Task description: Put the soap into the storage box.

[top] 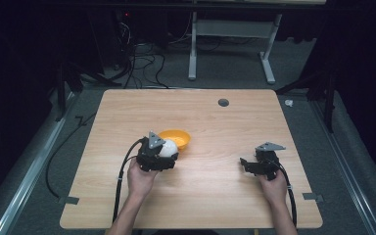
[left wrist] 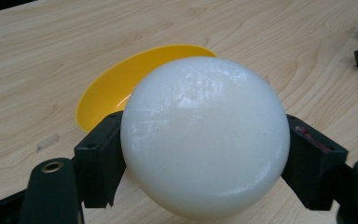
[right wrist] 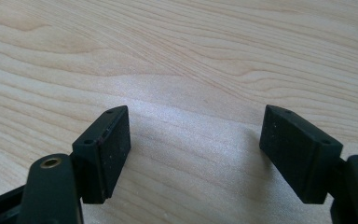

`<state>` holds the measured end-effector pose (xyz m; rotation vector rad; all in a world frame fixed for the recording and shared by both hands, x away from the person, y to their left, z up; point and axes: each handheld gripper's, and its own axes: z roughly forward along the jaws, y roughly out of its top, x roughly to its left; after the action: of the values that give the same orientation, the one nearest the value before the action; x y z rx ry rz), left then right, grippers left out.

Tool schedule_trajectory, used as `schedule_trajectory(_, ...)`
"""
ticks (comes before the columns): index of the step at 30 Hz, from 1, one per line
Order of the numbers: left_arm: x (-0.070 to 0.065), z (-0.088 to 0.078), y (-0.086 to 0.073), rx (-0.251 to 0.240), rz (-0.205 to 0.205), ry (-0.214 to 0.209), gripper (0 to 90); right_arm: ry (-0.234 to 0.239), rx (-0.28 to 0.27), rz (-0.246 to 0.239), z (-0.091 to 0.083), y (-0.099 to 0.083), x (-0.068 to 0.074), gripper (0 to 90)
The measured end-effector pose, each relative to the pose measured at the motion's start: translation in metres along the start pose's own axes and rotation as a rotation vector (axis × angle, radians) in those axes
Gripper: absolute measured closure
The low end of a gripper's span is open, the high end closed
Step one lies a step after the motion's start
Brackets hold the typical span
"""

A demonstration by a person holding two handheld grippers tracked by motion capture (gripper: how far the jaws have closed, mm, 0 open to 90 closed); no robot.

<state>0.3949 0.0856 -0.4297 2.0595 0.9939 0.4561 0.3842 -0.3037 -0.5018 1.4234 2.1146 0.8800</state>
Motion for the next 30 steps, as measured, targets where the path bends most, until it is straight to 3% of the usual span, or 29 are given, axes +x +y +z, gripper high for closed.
schedule_trajectory(5, 0.002, 0.001, 0.005, 0.002, 0.004, 0.008, 24.5, 0.000, -0.001, -0.001, 0.000, 0.000, 0.000, 25.3)
schedule_trajectory(12, 0.012, 0.007, 0.010, 0.001, -0.040, -0.020, 24.6, 0.000, 0.000, -0.001, 0.000, 0.000, 0.000, 25.3)
schedule_trajectory(19, 0.014, 0.012, 0.016, 0.002, -0.039, -0.018, 24.6, 0.000, 0.000, -0.001, 0.000, 0.000, 0.000, 25.3)
schedule_trajectory(21, 0.018, 0.015, 0.018, 0.010, -0.064, -0.028, 24.6, 0.001, 0.000, 0.000, 0.000, 0.000, 0.000, 25.3)
schedule_trajectory(27, 0.020, 0.020, 0.025, 0.018, -0.059, -0.021, 24.5, 0.000, 0.000, -0.001, 0.000, 0.000, 0.000, 25.3)
schedule_trajectory(30, 0.021, 0.022, 0.028, 0.007, -0.068, -0.037, 24.6, 0.001, 0.000, 0.000, 0.000, 0.000, 0.000, 25.3)
